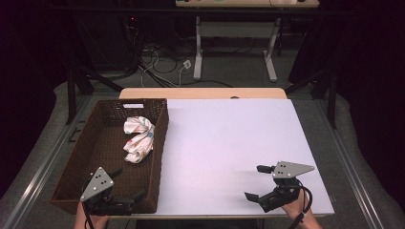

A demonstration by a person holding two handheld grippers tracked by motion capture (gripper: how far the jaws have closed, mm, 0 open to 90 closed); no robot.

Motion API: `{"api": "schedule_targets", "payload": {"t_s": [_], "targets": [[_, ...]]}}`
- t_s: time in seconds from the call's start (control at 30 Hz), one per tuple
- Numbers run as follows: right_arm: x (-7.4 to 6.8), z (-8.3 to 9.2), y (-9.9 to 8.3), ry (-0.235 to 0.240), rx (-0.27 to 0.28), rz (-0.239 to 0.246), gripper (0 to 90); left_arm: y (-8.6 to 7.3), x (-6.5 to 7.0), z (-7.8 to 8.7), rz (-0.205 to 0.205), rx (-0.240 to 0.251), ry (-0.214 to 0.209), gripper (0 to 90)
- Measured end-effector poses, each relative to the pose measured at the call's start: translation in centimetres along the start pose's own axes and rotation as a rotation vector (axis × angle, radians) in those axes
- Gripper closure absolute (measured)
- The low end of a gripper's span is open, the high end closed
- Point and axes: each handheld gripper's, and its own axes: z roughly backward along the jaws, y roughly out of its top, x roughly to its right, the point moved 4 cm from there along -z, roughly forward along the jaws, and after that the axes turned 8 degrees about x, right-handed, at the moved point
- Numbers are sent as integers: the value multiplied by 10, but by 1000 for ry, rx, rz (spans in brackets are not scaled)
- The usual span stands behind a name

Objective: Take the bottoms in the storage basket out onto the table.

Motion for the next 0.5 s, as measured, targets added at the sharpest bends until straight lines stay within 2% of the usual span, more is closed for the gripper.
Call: {"api": "schedule_targets", "payload": {"t_s": [0.5], "targets": [[0, -2, 0, 6, 8, 1, 0, 0, 1, -1, 7, -7, -3, 0]]}}
